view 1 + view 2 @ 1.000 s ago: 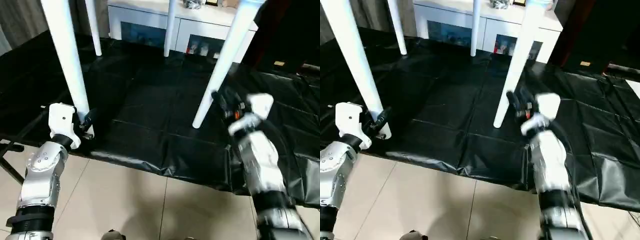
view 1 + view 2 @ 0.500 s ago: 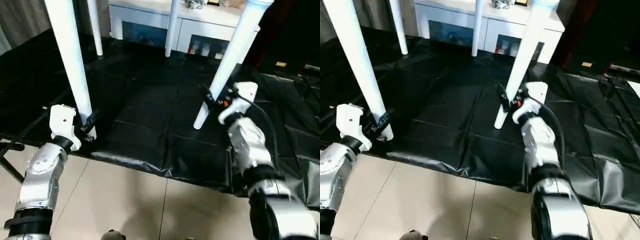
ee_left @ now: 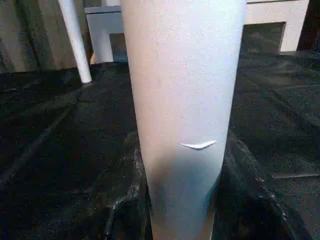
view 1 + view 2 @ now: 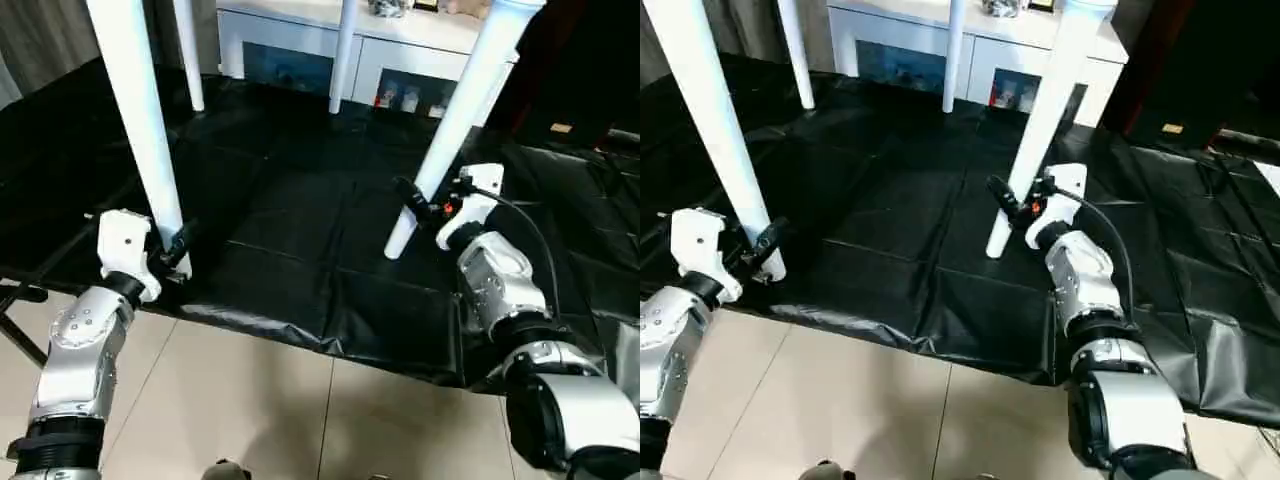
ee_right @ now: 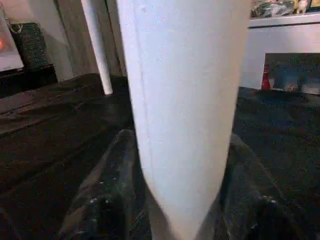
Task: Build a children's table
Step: Flip table
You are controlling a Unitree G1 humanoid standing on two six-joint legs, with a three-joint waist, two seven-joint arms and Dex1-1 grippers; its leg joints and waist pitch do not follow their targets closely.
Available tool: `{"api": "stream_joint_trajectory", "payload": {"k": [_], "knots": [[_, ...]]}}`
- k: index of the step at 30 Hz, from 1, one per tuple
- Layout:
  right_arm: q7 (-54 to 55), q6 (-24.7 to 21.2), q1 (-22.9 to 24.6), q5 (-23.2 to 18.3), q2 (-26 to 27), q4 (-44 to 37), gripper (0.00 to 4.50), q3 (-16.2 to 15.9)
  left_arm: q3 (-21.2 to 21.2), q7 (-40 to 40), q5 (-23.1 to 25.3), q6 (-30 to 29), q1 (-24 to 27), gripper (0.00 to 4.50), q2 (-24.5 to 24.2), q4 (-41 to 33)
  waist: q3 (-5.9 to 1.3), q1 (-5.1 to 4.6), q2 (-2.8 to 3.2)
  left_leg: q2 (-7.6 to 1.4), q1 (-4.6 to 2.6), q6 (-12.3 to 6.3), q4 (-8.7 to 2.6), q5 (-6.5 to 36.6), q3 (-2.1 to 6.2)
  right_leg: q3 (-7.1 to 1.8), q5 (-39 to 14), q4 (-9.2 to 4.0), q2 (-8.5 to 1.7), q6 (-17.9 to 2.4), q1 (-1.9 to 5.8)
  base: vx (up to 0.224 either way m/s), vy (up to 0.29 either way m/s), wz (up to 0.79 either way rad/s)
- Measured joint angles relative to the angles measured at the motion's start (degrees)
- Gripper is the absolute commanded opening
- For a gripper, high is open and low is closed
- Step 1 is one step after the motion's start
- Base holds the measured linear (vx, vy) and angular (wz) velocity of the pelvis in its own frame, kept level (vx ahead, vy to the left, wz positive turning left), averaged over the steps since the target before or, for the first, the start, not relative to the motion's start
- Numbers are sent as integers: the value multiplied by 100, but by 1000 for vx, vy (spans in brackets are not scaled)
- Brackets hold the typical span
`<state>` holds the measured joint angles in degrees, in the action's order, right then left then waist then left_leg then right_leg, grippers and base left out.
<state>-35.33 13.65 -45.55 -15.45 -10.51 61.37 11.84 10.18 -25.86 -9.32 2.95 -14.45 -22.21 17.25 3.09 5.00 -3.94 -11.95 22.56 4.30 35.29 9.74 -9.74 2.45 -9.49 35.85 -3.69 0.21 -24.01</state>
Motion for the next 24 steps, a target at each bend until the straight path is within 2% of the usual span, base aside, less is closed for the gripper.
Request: {"api": "stream_joint_trajectory", "payload": {"k": [7,11,15,17,23,24], "knots": [[-211,58,123,-4,-19,-140,154,27,-18,54,10,14,-16,150,-32,26,-1,10,-1,0,0,0,-7,0,-1,2,-1,-4,0,-1,1,0,0,0],[-511,-99,1054,-215,59,-1446,148,-47,-49,150,59,60,-159,150,-49,211,-17,76,-26,2,-9,0,-43,0,-8,0,-10,-26,0,0,15,0,0,0],[-659,-396,2038,-410,92,-2875,147,-255,-73,315,194,73,-383,150,-87,515,-20,147,-16,4,-61,1,-92,0,-10,2,-14,-81,5,5,70,0,0,0],[-663,-544,2478,-490,129,-3516,146,-391,-61,427,242,77,-527,150,-103,720,-20,143,-4,5,-77,2,-101,1,-9,-3,-21,-88,6,17,87,0,0,0],[-394,-1084,3322,-505,146,-4944,146,-581,-154,570,301,130,-891,150,-69,1209,-4,132,69,8,-72,2,-103,1,-2,-5,-36,-94,8,42,92,0,0,0],[-356,-1124,3348,-492,147,-5015,146,-598,-157,597,312,140,-912,150,-64,1249,-4,122,81,8,-72,2,-103,1,-3,-5,-36,-94,7,42,91,0,0,0]]}}
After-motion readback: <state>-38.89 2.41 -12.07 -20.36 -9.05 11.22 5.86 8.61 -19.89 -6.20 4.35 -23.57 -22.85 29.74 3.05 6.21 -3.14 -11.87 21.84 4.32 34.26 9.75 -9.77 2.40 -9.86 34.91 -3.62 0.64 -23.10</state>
